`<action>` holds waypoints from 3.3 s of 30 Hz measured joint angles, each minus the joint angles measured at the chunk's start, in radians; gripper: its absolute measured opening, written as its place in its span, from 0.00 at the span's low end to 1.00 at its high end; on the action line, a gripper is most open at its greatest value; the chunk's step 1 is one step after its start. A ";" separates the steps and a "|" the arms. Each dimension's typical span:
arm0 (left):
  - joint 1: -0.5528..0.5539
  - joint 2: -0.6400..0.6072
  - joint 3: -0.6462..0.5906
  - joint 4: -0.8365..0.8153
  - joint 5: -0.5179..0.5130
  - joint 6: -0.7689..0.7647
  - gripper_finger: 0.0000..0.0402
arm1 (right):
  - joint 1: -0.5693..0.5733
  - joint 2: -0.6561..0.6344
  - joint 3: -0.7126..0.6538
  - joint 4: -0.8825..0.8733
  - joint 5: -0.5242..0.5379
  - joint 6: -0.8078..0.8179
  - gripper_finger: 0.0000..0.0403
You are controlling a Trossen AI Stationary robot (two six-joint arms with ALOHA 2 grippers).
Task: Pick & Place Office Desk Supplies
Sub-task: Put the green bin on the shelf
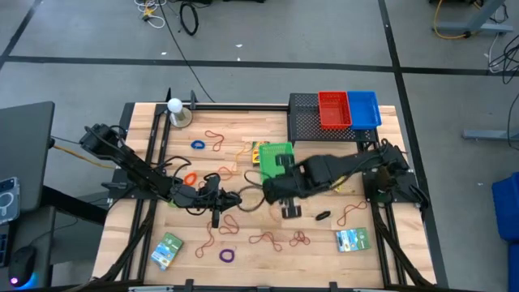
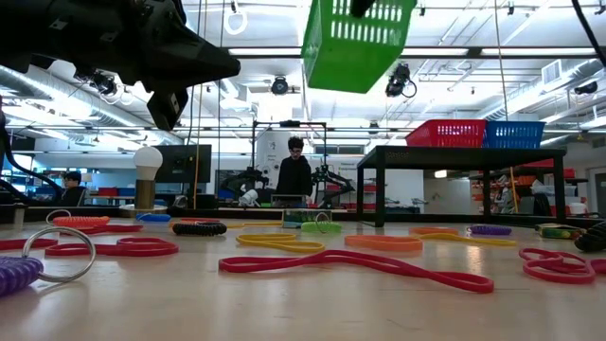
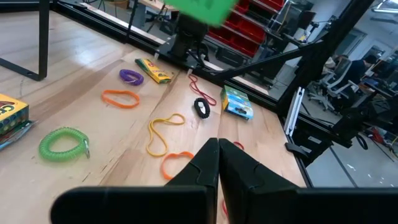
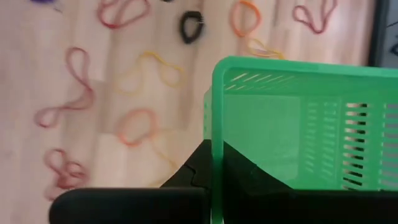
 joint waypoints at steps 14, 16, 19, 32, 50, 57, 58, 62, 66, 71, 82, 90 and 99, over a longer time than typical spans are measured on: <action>0.000 0.000 0.000 0.000 0.000 0.000 0.04 | -0.307 0.001 0.013 -0.048 0.039 -0.354 0.03; 0.000 0.000 0.000 0.000 0.000 0.000 0.04 | -0.362 0.001 0.013 -0.054 0.038 -0.379 0.03; 0.000 0.000 0.000 0.000 0.000 0.000 0.04 | -0.439 0.001 0.013 -0.060 0.026 -0.427 0.03; 0.000 -0.001 0.000 0.000 0.000 0.000 0.04 | -0.599 0.000 0.013 -0.050 -0.104 -0.566 0.02; 0.000 -0.001 0.000 0.000 0.000 0.000 0.04 | -0.676 -0.118 0.013 -0.028 -0.151 -0.600 0.03; 0.000 -0.001 0.000 0.000 0.000 0.000 0.04 | -0.701 -0.190 -0.060 -0.019 -0.156 -0.628 0.03; 0.000 -0.001 0.000 0.000 0.000 0.000 0.04 | -0.706 -0.207 -0.088 -0.010 -0.157 -0.629 0.03; 0.000 -0.001 0.000 0.000 0.000 0.000 0.04 | -0.714 -0.293 -0.197 0.065 -0.160 -0.650 0.03; 0.000 -0.001 0.000 0.000 0.000 0.000 0.04 | -0.714 -0.365 -0.265 0.152 -0.211 -0.651 0.03; 0.000 -0.001 0.000 0.000 0.000 0.000 0.04 | -0.734 -0.395 -0.326 0.145 -0.220 -0.677 0.03; 0.000 -0.001 0.000 0.000 0.000 0.000 0.04 | -0.791 -0.393 -0.458 0.149 -0.224 -0.717 0.03; 0.000 -0.001 0.000 0.000 0.000 0.000 0.04 | -0.799 -0.393 -0.492 0.237 -0.259 -0.686 0.03; 0.000 -0.001 0.000 0.000 0.000 0.000 0.04 | -0.789 -0.351 -0.492 0.294 -0.313 -0.623 0.03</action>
